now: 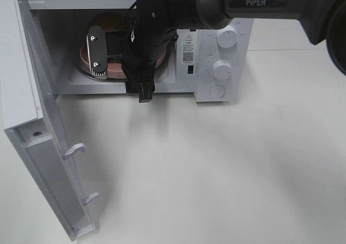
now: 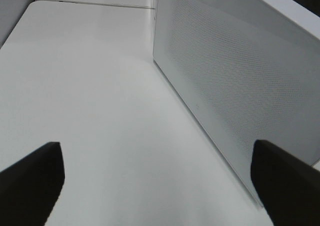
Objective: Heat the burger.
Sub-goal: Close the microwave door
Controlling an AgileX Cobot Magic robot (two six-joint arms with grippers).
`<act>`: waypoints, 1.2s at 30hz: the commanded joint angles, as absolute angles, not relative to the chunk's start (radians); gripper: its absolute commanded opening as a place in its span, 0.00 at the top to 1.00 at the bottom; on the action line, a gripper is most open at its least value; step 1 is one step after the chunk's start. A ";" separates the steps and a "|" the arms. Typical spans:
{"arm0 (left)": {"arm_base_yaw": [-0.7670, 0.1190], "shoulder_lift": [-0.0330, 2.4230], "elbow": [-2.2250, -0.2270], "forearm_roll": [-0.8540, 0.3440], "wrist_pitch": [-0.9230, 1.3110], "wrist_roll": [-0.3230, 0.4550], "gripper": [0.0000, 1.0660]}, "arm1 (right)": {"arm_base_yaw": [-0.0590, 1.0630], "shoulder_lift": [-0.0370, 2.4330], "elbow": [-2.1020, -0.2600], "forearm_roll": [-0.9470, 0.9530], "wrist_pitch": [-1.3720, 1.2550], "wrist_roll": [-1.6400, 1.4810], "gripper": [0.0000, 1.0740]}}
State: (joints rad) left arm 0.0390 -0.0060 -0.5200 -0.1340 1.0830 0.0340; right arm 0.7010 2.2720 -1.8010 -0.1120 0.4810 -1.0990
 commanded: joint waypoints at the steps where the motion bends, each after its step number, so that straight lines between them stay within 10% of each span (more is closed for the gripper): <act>1: 0.043 -0.021 -0.517 -0.138 1.068 0.036 0.13 | 0.701 2.229 -1.750 -0.123 0.430 -1.110 0.29; 36: 0.043 -0.021 -0.517 -0.138 1.068 0.036 0.13 | 0.701 1.787 -1.232 -0.201 0.273 -0.752 0.29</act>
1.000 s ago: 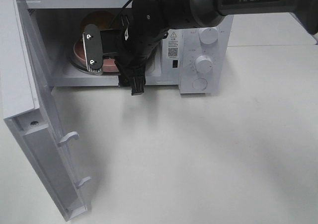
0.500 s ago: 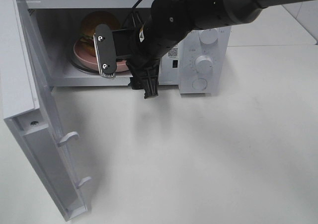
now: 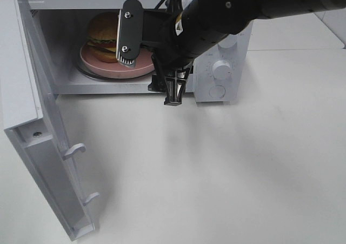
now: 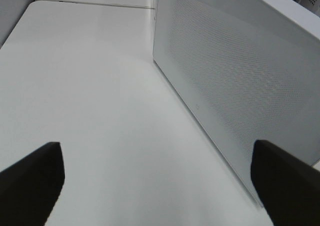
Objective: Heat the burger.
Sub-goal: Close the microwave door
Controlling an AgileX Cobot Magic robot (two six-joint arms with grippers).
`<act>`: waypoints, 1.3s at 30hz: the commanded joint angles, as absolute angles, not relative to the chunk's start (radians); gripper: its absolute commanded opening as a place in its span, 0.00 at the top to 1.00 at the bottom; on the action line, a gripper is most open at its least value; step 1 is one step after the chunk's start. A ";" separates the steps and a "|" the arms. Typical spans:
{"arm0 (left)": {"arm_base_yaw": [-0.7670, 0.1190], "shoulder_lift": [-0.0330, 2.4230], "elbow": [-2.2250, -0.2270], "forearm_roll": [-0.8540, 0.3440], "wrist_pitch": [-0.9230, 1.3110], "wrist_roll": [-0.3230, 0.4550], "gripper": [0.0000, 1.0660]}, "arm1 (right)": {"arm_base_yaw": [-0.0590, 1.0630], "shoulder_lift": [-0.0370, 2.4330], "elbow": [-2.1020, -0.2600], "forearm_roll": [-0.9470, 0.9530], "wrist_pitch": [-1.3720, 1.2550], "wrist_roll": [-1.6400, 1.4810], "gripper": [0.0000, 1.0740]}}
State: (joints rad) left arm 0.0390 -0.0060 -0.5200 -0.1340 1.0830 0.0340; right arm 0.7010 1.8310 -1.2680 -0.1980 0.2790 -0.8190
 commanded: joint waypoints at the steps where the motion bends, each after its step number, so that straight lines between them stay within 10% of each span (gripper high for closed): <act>1: 0.043 -0.021 -0.517 -0.138 1.068 0.036 0.13 | 0.701 1.787 -1.232 -0.201 0.273 -0.752 0.29; 39: 0.043 -0.021 -0.517 -0.138 1.068 0.036 0.13 | 0.701 1.355 -1.021 -0.189 0.859 -0.034 0.29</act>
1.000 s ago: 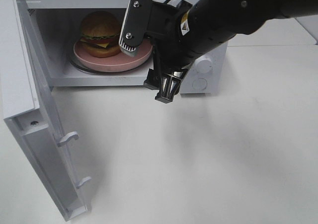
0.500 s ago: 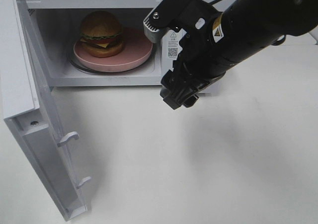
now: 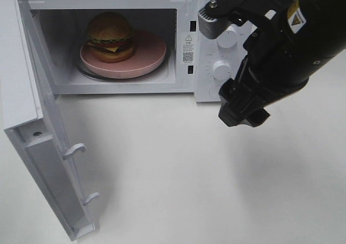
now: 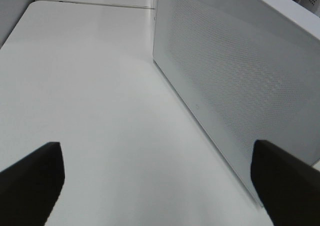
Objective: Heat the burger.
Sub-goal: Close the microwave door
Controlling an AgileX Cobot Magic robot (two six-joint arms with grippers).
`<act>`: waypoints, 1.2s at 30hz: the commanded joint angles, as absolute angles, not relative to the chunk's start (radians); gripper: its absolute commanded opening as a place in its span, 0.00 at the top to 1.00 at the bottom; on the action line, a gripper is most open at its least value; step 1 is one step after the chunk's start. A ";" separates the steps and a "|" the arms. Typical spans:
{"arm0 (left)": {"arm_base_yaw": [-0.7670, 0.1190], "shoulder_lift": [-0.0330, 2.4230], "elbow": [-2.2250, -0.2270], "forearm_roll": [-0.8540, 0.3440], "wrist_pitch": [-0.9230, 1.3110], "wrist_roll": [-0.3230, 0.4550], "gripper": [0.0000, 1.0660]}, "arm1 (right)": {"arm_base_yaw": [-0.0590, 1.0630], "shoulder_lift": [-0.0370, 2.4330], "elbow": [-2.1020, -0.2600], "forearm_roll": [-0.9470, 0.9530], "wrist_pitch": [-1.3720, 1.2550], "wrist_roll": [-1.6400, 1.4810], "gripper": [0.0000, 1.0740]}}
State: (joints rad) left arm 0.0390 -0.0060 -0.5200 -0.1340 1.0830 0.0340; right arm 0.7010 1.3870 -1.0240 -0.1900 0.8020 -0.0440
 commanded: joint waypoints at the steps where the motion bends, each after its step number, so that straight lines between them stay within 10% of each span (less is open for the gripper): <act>1: 0.043 -0.021 -0.517 -0.138 1.068 0.036 0.13 | 0.701 1.334 -1.021 -0.189 0.885 -0.034 0.29; 21: 0.043 -0.021 -0.517 -0.138 1.068 0.036 0.13 | 0.695 1.050 -0.816 -0.197 0.950 0.020 0.29; 36: 0.043 -0.021 -0.517 -0.138 1.068 0.036 0.13 | 0.364 0.724 -0.679 -0.129 0.958 0.083 0.29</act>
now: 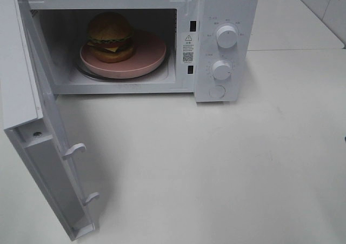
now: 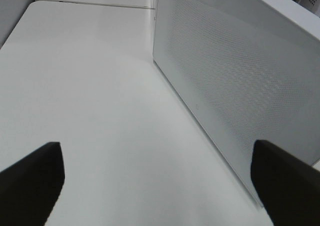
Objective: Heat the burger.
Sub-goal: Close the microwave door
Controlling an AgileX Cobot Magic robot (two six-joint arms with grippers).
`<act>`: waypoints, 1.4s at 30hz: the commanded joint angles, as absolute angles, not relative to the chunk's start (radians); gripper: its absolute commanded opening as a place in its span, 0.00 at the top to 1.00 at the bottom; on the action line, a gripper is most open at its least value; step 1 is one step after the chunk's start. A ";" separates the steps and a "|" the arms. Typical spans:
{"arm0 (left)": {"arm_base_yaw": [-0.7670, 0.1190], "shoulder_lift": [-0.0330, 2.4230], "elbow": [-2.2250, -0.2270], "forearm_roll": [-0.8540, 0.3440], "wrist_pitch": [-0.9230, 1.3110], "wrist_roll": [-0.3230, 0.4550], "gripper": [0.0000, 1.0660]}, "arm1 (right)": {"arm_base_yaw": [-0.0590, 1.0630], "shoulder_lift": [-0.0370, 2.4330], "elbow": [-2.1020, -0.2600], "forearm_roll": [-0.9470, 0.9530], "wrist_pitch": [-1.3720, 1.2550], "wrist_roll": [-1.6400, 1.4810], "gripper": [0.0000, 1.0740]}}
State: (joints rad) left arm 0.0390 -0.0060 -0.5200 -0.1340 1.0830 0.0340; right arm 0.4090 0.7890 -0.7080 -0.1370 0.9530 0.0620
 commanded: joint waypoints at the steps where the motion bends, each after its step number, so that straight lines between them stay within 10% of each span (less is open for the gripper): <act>1: 0.043 -0.021 -0.517 -0.138 1.068 0.036 0.13 | 0.346 0.701 -0.668 -0.129 0.958 0.083 0.29; 42: 0.043 -0.014 -0.517 -0.142 1.068 0.036 0.13 | 0.059 -0.030 -0.498 -0.129 0.965 0.150 0.29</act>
State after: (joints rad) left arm 0.0390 -0.0060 -0.5200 -0.1340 1.0830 0.0340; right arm 0.0640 -0.0050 -0.5000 -0.1340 0.9690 0.1400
